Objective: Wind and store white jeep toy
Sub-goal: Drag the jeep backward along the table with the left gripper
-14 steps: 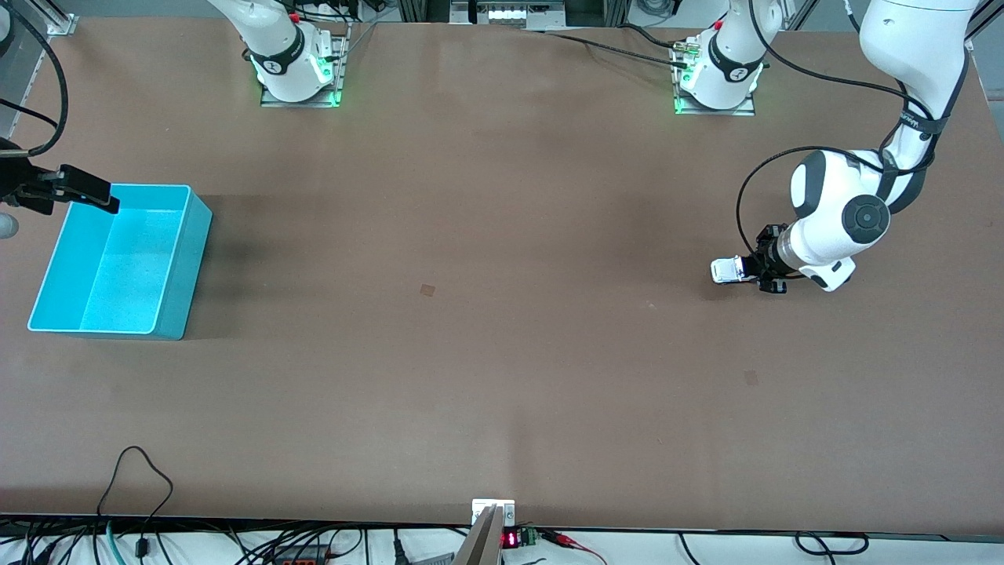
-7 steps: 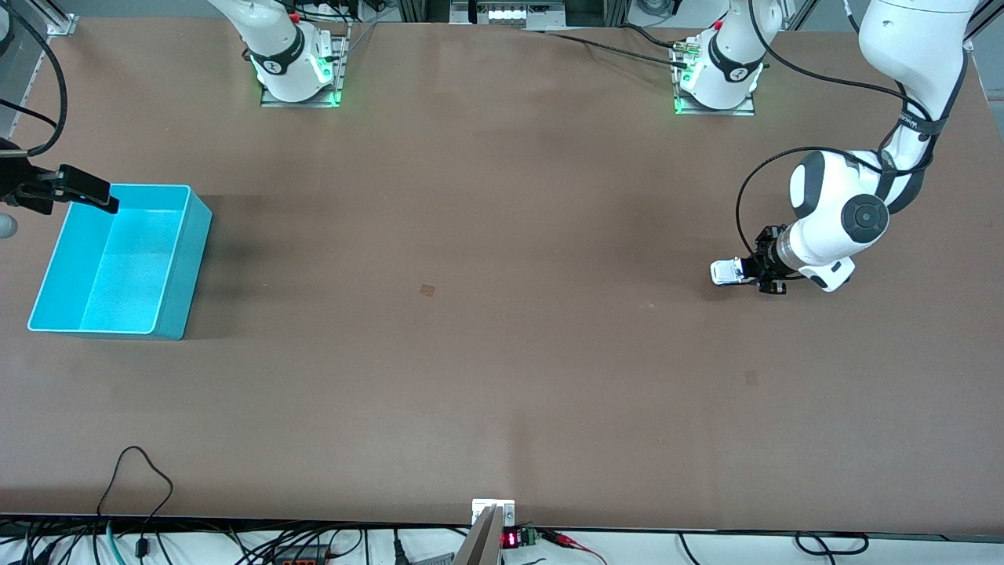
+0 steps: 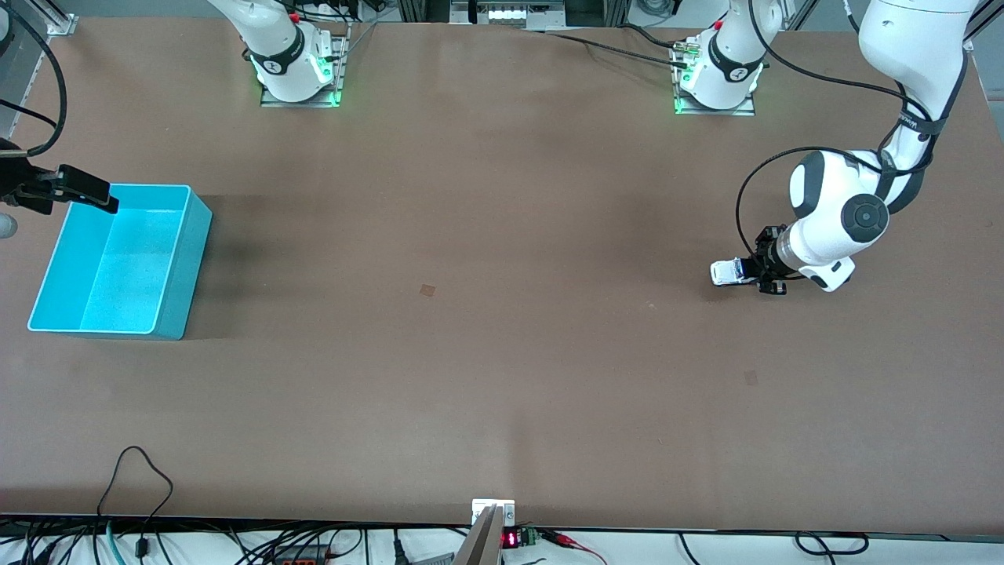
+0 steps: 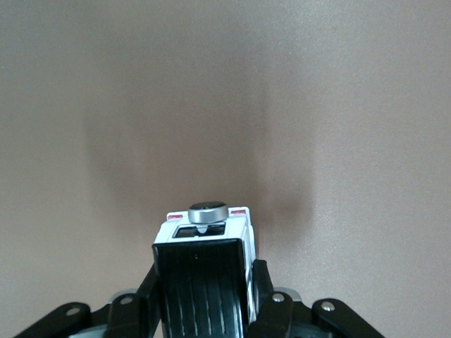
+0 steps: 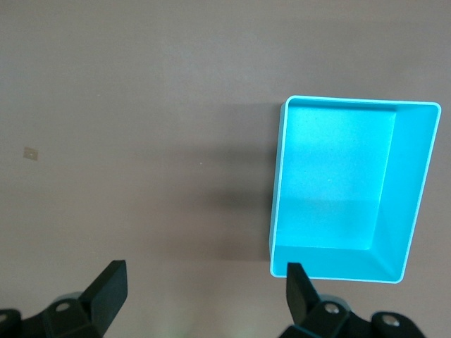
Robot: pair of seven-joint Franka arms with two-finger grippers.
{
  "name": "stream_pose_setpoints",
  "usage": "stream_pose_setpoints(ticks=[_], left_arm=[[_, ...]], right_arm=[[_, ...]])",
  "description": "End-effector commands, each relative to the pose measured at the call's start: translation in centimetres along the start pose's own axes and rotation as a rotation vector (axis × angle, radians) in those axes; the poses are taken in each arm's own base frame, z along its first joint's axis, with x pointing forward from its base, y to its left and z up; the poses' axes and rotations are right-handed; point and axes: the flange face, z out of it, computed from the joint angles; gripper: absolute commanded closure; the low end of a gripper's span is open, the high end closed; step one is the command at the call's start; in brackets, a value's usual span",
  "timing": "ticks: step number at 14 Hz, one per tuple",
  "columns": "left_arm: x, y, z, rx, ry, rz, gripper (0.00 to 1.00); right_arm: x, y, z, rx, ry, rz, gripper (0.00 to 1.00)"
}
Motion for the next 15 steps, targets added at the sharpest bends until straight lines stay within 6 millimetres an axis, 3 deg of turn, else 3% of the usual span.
stream_pose_setpoints(ticks=[1, 9, 15], left_arm=[[0.0, -0.3, 0.8, -0.035, 0.005, -0.007, 0.71], [1.2, -0.3, 1.2, -0.03, 0.002, -0.021, 0.73], [3.5, -0.5, 2.0, -0.018, 0.019, -0.023, 0.74]], right_arm=[[-0.2, 0.3, -0.1, -0.005, -0.004, -0.015, 0.0], [-0.2, 0.3, -0.1, -0.005, -0.004, -0.015, 0.0], [-0.2, 0.3, -0.1, -0.005, -0.004, -0.015, 0.0]])
